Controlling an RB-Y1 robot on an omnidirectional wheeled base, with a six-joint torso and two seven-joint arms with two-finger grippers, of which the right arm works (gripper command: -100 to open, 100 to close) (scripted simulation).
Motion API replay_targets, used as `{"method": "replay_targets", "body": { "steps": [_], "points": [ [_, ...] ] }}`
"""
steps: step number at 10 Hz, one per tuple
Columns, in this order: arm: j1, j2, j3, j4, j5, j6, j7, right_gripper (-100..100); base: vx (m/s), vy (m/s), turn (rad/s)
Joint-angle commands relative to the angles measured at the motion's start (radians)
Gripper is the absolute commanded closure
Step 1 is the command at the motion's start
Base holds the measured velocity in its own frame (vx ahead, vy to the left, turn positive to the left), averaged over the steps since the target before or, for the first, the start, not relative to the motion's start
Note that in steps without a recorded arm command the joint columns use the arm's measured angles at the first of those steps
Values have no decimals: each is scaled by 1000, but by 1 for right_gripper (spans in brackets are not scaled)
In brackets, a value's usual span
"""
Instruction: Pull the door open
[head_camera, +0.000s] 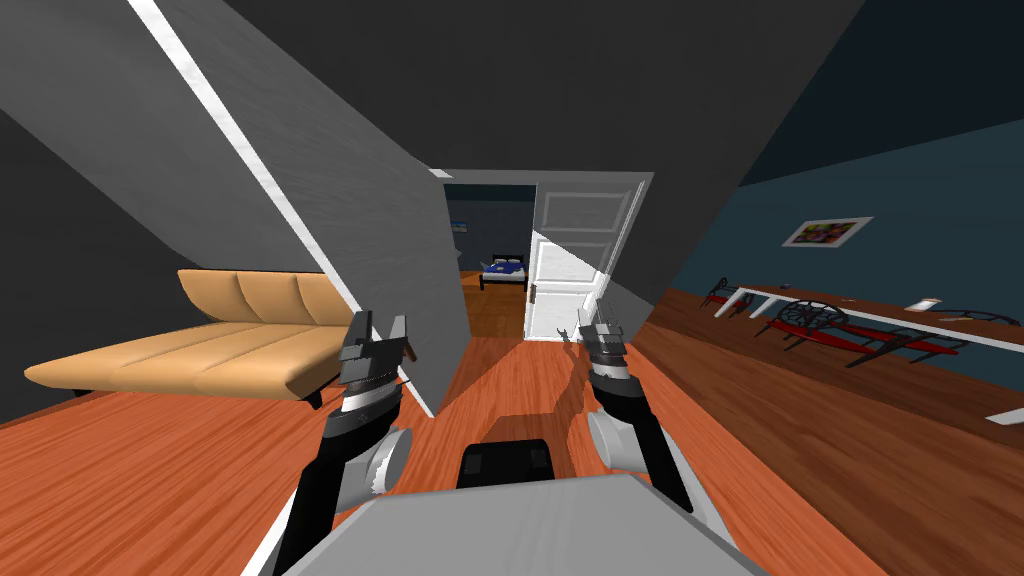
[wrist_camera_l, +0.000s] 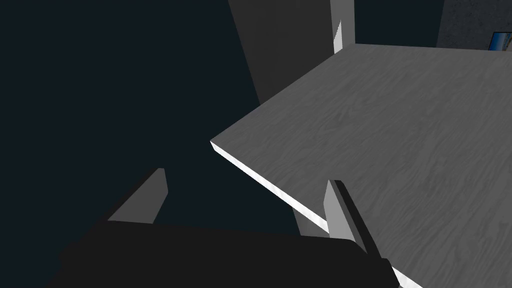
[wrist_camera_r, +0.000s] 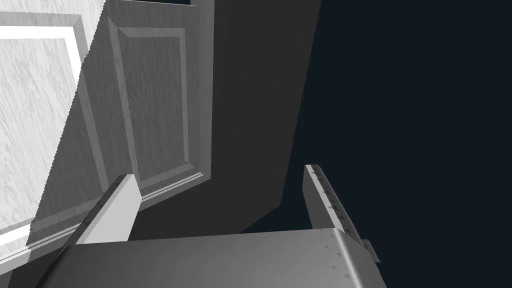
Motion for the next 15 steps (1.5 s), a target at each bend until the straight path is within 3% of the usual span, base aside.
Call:
{"method": "replay_targets", "body": {
  "steps": [1, 9, 15],
  "points": [
    [-12, -7, 5, 29, -13, -8, -21, -100, 42, -8, 4],
    [-78, -37, 37, 192, -84, -52, -142, -100, 82, -1, 7],
    [-141, -60, 66, 346, -152, -94, -255, -100, 85, -6, 9]
  ]
}}
